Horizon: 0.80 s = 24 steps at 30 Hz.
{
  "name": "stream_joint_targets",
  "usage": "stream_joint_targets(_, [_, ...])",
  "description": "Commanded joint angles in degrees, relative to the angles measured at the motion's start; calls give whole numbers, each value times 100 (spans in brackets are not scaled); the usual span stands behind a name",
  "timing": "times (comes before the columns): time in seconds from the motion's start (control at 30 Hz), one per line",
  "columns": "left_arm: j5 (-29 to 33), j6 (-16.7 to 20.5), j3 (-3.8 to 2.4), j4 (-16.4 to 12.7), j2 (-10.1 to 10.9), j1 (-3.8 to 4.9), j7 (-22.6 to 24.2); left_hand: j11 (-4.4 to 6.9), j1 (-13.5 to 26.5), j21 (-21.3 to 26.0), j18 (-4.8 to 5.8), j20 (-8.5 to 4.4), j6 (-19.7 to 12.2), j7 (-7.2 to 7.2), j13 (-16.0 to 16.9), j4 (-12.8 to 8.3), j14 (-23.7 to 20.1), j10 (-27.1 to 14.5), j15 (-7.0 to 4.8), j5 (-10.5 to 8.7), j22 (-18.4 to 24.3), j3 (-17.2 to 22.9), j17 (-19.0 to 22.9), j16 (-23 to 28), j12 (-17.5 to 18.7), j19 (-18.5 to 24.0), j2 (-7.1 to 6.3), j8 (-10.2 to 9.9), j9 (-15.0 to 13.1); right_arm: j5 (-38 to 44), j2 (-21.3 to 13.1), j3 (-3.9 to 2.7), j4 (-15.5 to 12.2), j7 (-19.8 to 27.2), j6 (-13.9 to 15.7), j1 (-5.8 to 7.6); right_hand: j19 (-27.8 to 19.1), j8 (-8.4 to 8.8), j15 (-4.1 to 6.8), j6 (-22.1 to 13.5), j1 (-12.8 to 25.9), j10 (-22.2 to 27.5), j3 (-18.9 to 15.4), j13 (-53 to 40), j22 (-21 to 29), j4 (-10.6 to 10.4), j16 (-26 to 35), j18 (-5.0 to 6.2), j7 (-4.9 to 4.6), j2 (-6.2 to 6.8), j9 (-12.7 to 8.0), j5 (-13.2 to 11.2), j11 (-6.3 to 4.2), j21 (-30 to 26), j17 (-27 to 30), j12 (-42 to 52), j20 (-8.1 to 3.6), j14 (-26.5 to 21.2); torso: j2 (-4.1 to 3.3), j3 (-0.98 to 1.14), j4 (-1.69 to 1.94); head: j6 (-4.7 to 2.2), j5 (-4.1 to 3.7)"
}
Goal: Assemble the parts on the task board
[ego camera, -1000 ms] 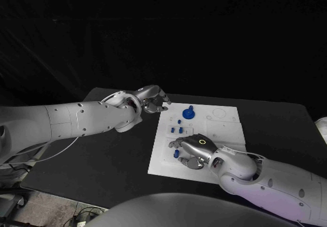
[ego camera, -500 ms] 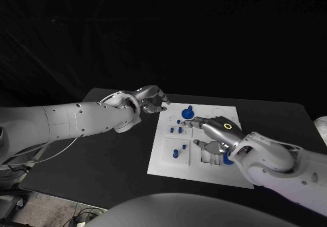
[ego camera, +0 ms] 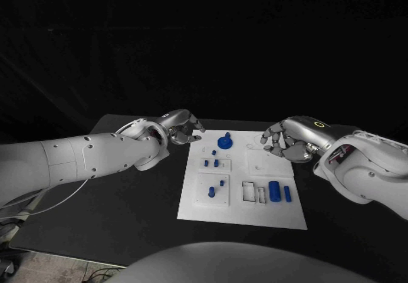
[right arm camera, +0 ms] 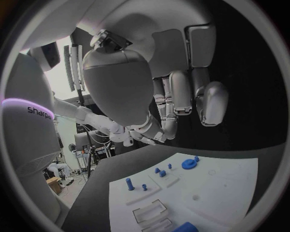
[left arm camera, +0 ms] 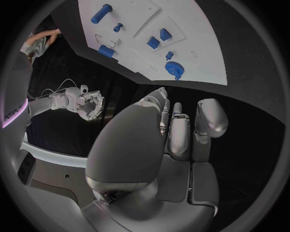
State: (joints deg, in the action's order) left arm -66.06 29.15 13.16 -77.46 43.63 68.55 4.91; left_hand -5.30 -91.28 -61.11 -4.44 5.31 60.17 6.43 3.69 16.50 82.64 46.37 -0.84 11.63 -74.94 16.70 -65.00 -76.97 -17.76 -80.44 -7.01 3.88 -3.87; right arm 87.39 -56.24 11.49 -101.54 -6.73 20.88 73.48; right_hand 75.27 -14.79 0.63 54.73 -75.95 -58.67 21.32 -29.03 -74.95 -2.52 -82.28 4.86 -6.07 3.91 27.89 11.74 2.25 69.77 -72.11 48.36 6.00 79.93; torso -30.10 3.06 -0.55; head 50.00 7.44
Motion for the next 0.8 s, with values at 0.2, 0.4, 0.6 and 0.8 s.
stream_joint_targets(0.2, [9, 39, 2, -43, -15, -34, 5, -28, 50, -89, -71, 55, -67, -18, 68, 7, 4, 338, 101, 34, -801, 43, -108, -58, -240, -11, 40, -11, 0, -1100, 258, 31, 476, -1638, -2240, 44, 1055, -20, 73, 252, 973, -3133, -612, -6097, -1298, -595, -772, -327, 115, -83, 196, -134, -130, 1442, -1789, 4164, -124, 1007, 46, -23, -5, 0, -178])
stream_joint_targets(0.4, [9, 31, 2, -46, -20, -41, 14, -28, 52, -76, -73, 58, -68, -16, 68, 7, -2, 342, 104, 34, -798, 44, -92, -50, -245, -7, 38, -11, 0, -1145, 477, 39, 704, -2326, -2990, 37, 1453, 137, 113, 344, 1742, -3133, -946, -6097, -1494, -1071, -772, -477, 132, -207, 202, -178, -116, 1995, -1789, 4164, -150, 1007, 41, -24, 0, 0, -236])
stream_joint_targets(0.6, [9, 0, 2, -47, -41, -43, 24, -21, 55, -53, -79, 69, -23, 21, 63, 3, -19, 330, 109, 38, -794, 55, -58, -36, -259, 0, 39, 13, -10, -1221, 794, 42, 967, -2764, -3528, -18, 1437, 244, 146, 626, 1997, -3133, -1100, -6097, -1485, -1156, -772, -471, 177, -262, 115, -433, -145, 1976, -1789, 4164, -172, 1007, 41, -22, 1, 0, -242])
stream_joint_targets(0.8, [8, -27, 2, -56, -53, -44, 29, -17, 55, -38, -84, 73, 9, 35, 60, 1, -28, 318, 109, 39, -790, 61, -44, -31, -266, 6, 39, 29, -17, -1180, 1090, 42, 1218, -2951, -3798, -110, 1418, 322, 207, 934, 2307, -3133, -1300, -6097, -1473, -1264, -772, -462, 243, -287, 34, -685, -211, 1951, -1789, 4164, -227, 1007, 36, -26, 6, 0, -245])
